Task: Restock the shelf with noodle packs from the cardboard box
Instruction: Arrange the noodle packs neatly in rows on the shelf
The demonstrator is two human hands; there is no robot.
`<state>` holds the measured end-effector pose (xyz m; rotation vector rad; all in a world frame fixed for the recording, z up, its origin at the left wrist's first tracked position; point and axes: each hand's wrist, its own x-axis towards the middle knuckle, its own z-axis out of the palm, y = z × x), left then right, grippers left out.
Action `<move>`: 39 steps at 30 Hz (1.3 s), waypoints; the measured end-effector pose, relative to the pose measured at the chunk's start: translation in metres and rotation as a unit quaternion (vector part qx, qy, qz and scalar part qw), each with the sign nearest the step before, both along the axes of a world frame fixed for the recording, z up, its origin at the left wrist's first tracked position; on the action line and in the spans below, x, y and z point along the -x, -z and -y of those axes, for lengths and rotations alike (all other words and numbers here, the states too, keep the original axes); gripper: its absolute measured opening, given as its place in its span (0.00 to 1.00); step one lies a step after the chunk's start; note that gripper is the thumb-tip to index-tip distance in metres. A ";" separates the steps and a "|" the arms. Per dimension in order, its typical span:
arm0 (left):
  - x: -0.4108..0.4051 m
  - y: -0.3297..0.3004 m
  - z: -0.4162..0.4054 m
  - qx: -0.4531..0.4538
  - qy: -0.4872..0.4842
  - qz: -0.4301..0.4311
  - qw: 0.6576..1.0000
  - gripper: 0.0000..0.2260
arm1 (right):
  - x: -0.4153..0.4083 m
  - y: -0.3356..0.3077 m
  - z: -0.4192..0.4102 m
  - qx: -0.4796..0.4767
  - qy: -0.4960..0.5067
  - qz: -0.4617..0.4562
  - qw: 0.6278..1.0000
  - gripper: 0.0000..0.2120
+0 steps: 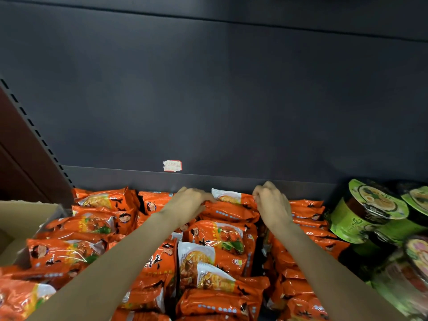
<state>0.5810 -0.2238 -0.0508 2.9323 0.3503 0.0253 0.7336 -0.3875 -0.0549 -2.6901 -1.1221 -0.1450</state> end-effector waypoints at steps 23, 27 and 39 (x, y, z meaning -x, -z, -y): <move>-0.014 0.005 0.011 -0.069 -0.057 0.044 0.995 0.14 | 0.013 -0.004 -0.002 -0.091 -0.056 -0.160 0.981 0.19; -0.025 -0.001 0.015 -0.067 -0.076 0.038 0.994 0.11 | 0.017 -0.006 0.001 -0.053 -0.029 -0.090 0.994 0.08; 0.000 0.005 0.004 0.027 -0.086 0.133 0.987 0.10 | 0.020 0.003 -0.011 -0.067 -0.139 -0.118 0.981 0.15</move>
